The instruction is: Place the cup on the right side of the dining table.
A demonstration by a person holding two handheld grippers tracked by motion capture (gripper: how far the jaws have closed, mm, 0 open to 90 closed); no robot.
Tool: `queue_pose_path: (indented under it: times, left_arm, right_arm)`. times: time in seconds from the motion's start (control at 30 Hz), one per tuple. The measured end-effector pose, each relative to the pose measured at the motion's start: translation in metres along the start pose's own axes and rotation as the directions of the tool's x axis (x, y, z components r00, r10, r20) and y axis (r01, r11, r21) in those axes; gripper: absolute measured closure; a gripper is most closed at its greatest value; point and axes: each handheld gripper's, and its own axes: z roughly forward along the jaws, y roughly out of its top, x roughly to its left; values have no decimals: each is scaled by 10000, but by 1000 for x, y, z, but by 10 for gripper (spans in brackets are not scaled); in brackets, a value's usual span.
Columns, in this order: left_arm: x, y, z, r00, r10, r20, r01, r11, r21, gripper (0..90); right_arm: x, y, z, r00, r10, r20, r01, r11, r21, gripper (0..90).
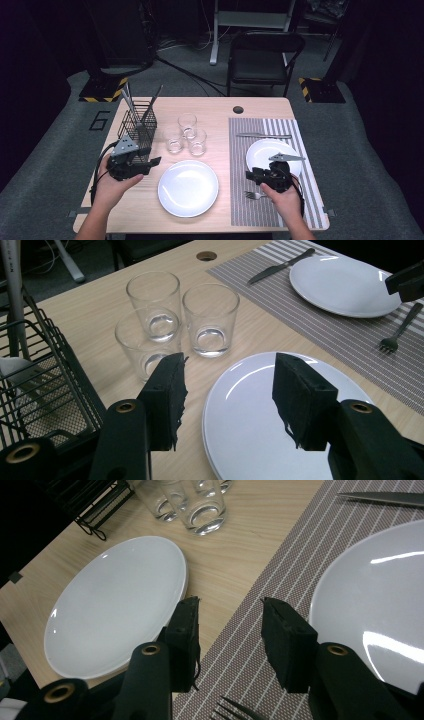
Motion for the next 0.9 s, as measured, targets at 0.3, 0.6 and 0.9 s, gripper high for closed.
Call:
queue_pose_path:
  times: [0.3, 0.6, 0.9]
  left_arm:
    - [3, -3, -7, 9997, -168, -174, 166, 9998, -123, 464]
    - [5, -6, -12, 9993, -222, -298, 219, 9997, -106, 461]
    - [5, -8, -14, 9990, -282, -361, 278, 9995, -131, 461]
  right_arm:
    - [15, 14, 16, 9970, -772, -70, 772, 9970, 68, 551]
    - [21, 29, 29, 9929, -1183, -121, 1185, 9927, 235, 504]
    - [33, 45, 40, 9828, -1843, -137, 1845, 9826, 229, 454]
